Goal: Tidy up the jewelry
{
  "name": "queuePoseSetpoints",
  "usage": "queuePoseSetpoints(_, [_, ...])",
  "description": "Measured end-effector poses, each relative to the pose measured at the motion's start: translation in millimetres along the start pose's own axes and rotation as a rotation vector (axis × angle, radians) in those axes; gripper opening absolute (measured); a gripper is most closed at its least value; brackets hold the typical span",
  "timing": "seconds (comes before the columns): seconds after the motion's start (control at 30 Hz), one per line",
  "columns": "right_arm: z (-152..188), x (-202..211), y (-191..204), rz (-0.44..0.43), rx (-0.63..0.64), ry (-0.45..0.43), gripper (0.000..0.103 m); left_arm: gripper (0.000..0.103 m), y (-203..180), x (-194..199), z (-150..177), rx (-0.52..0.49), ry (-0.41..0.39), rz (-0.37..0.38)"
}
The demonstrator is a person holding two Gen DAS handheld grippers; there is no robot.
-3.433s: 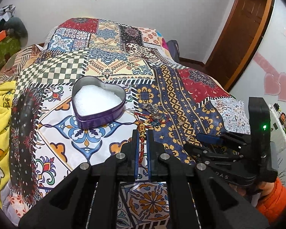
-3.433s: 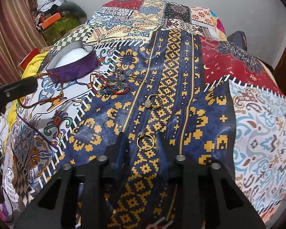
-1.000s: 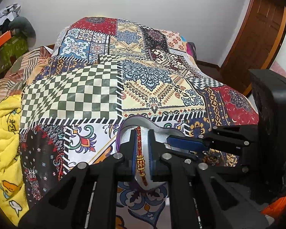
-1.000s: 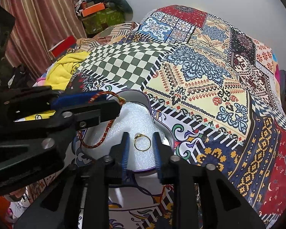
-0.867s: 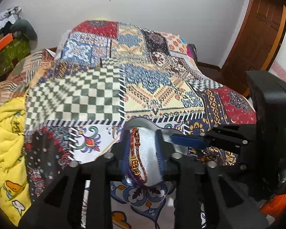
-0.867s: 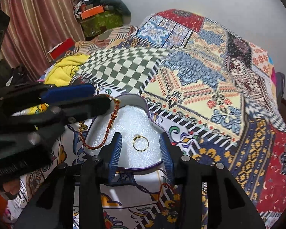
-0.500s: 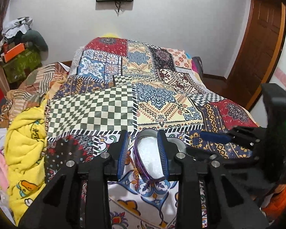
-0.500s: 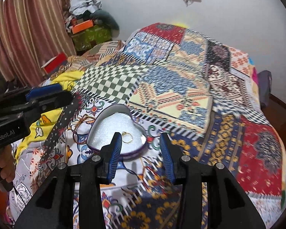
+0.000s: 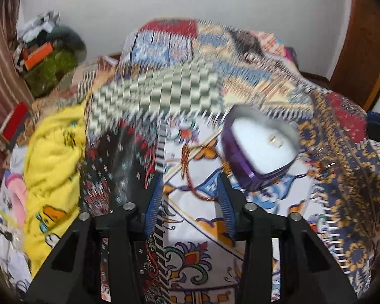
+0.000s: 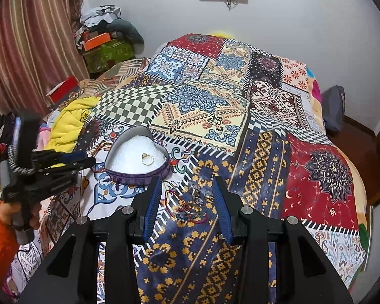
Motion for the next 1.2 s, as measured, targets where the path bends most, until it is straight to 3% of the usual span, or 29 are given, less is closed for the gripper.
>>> queuePoseSetpoints(0.07, [3,-2,-2,-0.002,-0.007,0.004,0.038,0.025,8,-15,1,0.036,0.035,0.004])
queuePoseSetpoints(0.17, [7,-5,-5,-0.002,-0.015,0.010,0.038,0.022,16,-29,-1,0.074,0.036,0.014])
queuePoseSetpoints(0.27, [12,-9,-9,0.006,-0.023,0.020,0.038,0.004,13,-34,-6,0.076,0.018,0.027])
queuePoseSetpoints(0.37, [17,-10,-17,0.020,-0.032,0.025,0.038,0.004,10,-34,-8,0.062,0.014,0.013])
queuePoseSetpoints(0.47, [22,-9,-28,0.032,-0.046,0.031,0.038,0.004,6,-25,-11,0.084,0.005,0.051])
queuePoseSetpoints(0.7, [43,-10,-49,0.055,-0.043,0.074,0.038,0.004,-25,27,-40,0.034,-0.128,0.097])
queuePoseSetpoints(0.8, [54,-15,-51,0.045,-0.034,0.104,0.038,0.004,-40,31,-50,0.012,-0.147,0.127])
queuePoseSetpoints(1.0, [67,-32,-53,-0.006,-0.051,0.156,0.038,0.004,-62,-4,-52,-0.004,-0.089,0.118])
queuePoseSetpoints(1.2, [73,-33,-42,0.003,0.008,0.140,0.038,0.004,-66,-28,-37,-0.023,-0.008,0.068])
Point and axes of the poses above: each gripper's, at about its wrist camera, not at the fingertips, and x roughly against the way its jaws point, y to its left, z to its underside, the point moved 4 cm from there along -x, roughly the way its jaws point, and after that the axes turned 8 degrees about z, right-handed, at the moved point
